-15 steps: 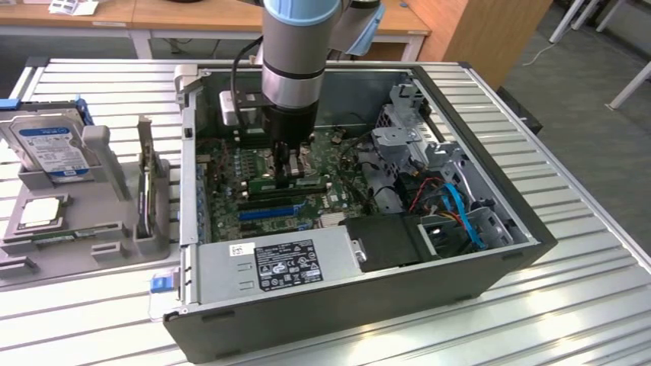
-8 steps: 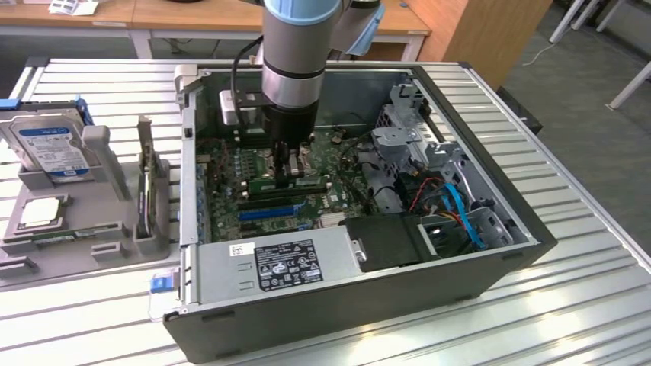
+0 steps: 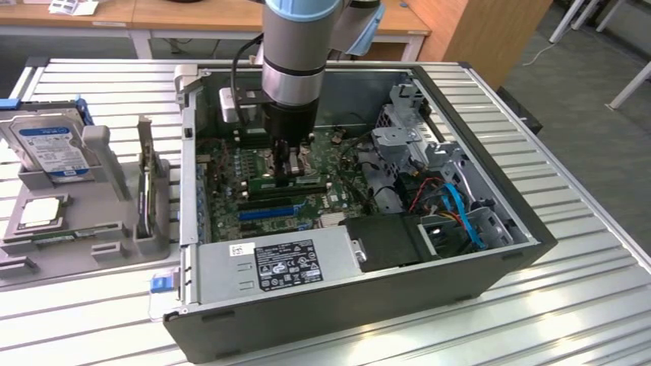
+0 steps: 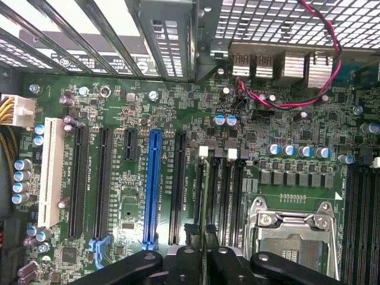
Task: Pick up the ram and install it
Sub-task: 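Insert the ram into the slot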
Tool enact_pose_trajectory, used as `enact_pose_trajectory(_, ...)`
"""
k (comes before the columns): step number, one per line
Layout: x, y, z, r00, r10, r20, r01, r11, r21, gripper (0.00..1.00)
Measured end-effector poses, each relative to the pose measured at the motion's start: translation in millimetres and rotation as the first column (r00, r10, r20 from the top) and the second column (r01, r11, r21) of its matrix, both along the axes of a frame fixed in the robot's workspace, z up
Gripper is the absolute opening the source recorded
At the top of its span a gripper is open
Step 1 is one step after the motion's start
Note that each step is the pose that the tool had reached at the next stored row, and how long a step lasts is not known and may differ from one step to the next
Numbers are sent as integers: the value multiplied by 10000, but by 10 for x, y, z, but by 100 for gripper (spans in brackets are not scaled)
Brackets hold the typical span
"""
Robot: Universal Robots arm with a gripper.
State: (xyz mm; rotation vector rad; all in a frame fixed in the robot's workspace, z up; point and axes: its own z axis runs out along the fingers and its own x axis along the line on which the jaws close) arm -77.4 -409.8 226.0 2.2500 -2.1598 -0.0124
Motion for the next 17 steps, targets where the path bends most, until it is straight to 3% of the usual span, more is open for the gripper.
enact_pose_trajectory(2, 0, 0, 0, 10000, -1, 45, 1, 10000, 0, 13)
enact_pose_trajectory(17, 0, -9, -1, 10000, 0, 48, 0, 10000, -4, 13)
